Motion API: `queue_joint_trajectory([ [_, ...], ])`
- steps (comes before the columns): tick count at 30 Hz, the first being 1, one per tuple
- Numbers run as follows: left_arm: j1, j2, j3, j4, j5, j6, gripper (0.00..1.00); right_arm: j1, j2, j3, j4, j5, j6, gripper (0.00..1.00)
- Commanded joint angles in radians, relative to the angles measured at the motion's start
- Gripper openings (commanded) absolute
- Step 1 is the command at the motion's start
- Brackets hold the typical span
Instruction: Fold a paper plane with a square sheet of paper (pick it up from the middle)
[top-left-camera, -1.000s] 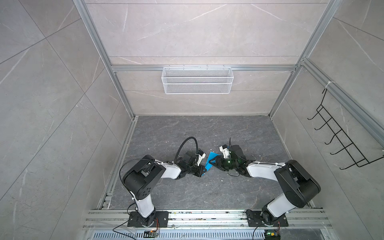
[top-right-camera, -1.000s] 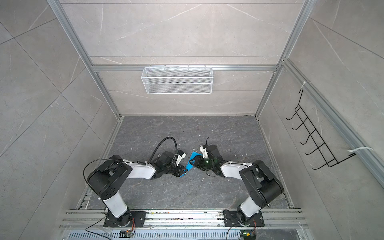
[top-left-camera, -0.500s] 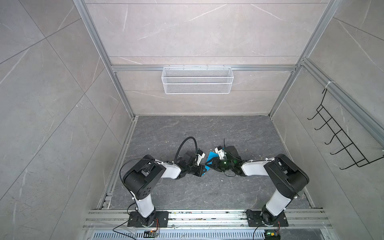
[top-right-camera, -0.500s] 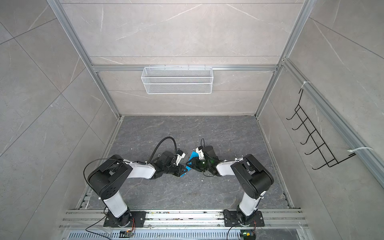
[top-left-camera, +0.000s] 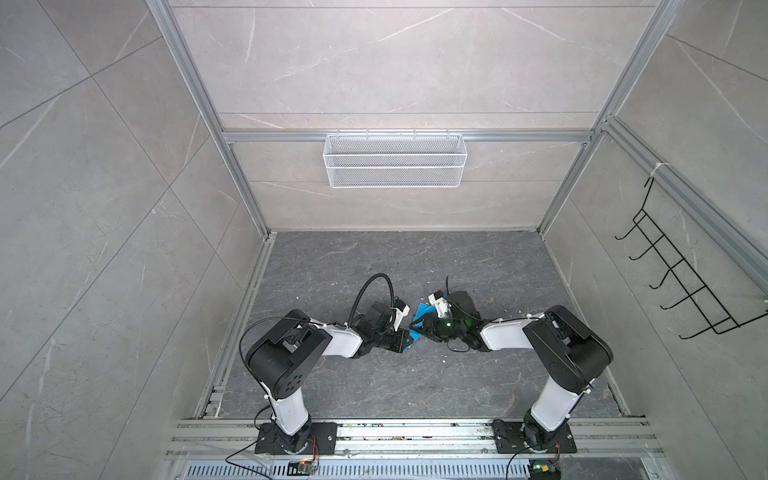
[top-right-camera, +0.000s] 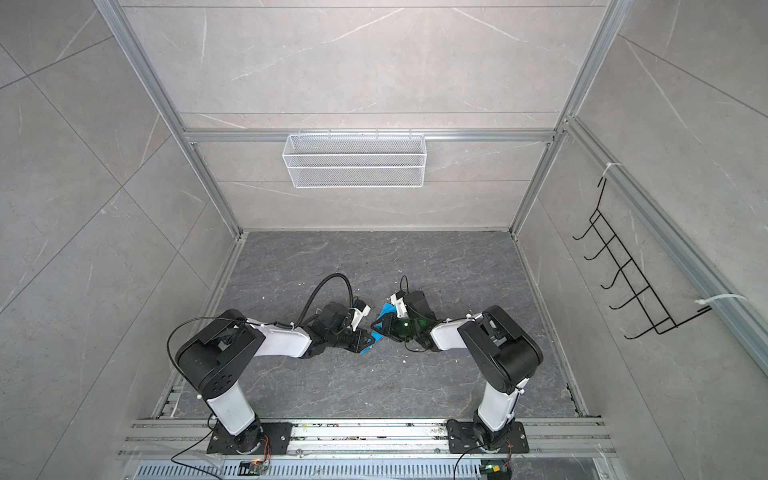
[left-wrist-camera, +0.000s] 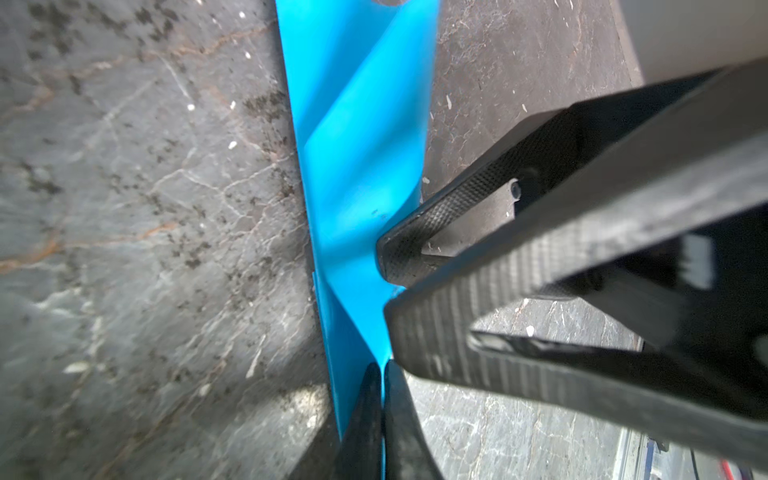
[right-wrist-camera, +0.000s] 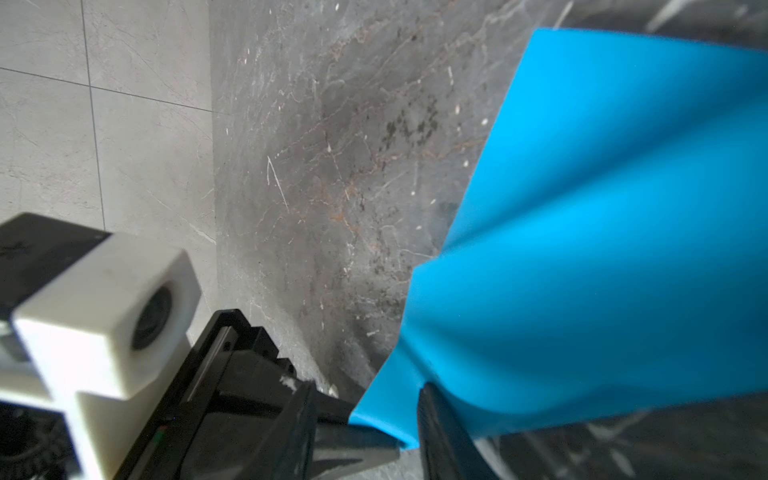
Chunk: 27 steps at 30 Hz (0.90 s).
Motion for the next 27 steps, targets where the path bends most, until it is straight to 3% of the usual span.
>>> queue_joint_trajectory([
  [1, 0.007, 0.033, -0.014, -0.094, -0.036, -0.009, 0.11, 0.002, 0.022, 0.016, 0.004, 0.023, -0.016, 0.44],
  [14, 0.030, -0.030, -0.012, -0.089, 0.011, -0.063, 0.26, 0.000, 0.023, 0.013, -0.007, 0.033, -0.013, 0.44],
  [21, 0.047, -0.069, -0.015, -0.074, 0.044, -0.107, 0.26, 0.000, 0.029, 0.012, -0.005, 0.033, -0.008, 0.43],
  [27, 0.047, -0.064, -0.012, -0.063, 0.065, -0.115, 0.19, 0.001, 0.040, 0.009, 0.008, 0.028, 0.003, 0.43],
])
